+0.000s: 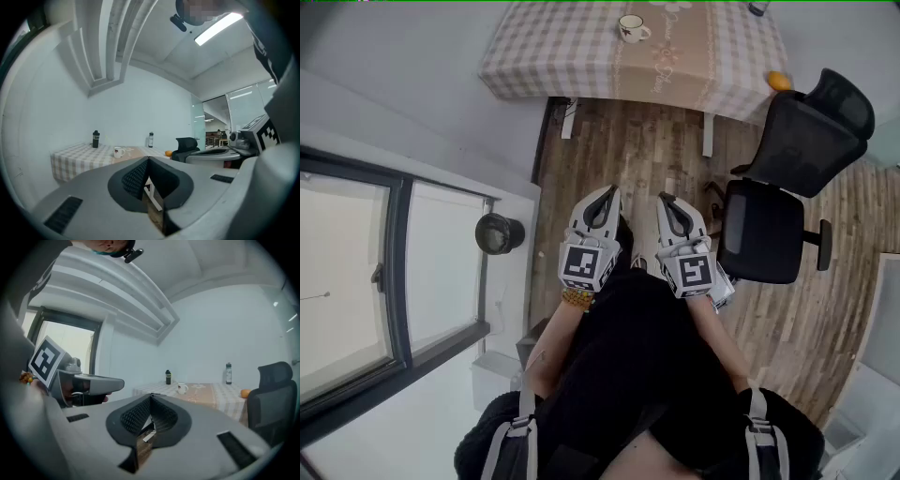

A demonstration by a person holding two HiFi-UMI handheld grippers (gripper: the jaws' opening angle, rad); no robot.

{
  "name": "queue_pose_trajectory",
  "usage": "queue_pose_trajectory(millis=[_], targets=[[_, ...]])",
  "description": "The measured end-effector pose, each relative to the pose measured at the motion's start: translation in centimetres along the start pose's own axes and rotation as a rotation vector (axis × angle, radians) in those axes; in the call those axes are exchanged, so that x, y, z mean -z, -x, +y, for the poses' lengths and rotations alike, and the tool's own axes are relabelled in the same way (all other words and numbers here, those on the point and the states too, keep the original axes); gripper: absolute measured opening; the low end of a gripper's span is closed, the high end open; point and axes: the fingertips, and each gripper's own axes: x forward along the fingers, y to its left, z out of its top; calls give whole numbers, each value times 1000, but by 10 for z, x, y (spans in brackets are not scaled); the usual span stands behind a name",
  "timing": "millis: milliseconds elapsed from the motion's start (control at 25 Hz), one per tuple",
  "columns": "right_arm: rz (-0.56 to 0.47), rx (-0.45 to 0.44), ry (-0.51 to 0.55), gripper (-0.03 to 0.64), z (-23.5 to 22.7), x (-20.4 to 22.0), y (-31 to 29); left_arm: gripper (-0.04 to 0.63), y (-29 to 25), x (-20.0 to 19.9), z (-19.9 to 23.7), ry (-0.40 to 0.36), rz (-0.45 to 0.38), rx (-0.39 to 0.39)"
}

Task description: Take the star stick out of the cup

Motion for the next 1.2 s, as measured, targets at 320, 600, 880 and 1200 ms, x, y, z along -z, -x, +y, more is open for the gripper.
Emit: queue_pose_trajectory(millis=[320,600,880,1200], targets=[[11,-73,17,6,-3,-1,-25,0,-28,-2,7,9,7,9],[52,-58,6,6,-33,-7,-69,0,-74,-7,33,30,13,13],[78,-39,37,6,-65,-21,-129,0,-129,-14,73,54,14,14],[75,-24,24,6,-91,-44,-203,0,-185,-27,116,46,28,45]])
